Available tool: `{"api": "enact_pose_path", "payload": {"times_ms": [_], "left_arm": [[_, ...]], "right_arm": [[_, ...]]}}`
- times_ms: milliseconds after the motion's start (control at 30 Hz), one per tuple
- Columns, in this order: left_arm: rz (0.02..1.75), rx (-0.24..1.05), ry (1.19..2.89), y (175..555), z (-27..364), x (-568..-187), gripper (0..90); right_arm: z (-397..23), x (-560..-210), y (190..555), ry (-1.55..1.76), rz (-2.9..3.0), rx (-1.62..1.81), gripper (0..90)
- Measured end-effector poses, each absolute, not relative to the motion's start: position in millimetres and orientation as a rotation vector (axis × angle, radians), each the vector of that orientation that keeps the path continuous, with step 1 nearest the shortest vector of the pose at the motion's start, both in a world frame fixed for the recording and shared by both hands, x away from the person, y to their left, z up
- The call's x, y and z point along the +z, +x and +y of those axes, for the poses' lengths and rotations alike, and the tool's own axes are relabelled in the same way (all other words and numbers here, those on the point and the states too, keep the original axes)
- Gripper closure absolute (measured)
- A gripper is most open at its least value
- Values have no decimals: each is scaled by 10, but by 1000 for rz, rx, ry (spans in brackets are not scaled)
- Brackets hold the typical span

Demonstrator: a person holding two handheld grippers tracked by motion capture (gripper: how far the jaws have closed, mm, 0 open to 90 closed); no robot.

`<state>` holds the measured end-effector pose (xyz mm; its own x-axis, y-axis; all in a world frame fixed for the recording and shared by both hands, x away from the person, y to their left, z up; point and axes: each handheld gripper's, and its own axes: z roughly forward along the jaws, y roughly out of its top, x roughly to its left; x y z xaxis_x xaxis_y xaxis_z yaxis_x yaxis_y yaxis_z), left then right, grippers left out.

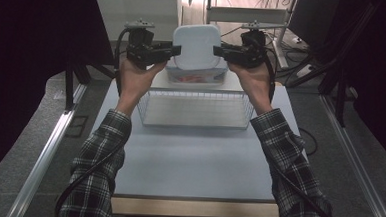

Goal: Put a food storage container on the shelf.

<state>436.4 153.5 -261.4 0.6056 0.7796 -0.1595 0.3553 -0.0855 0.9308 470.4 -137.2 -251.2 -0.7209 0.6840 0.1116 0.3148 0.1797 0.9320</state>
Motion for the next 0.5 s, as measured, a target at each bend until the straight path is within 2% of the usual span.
{"api": "enact_pose_path", "payload": {"times_ms": [300,500], "left_arm": [[967,446,1685,4477,1535,-2619,577],[983,456,1698,4536,1491,-2629,529]], "right_arm": [[-1340,-2518,4776,966,2139,1555,640],[-1325,-2504,4810,974,2145,1557,597]]}}
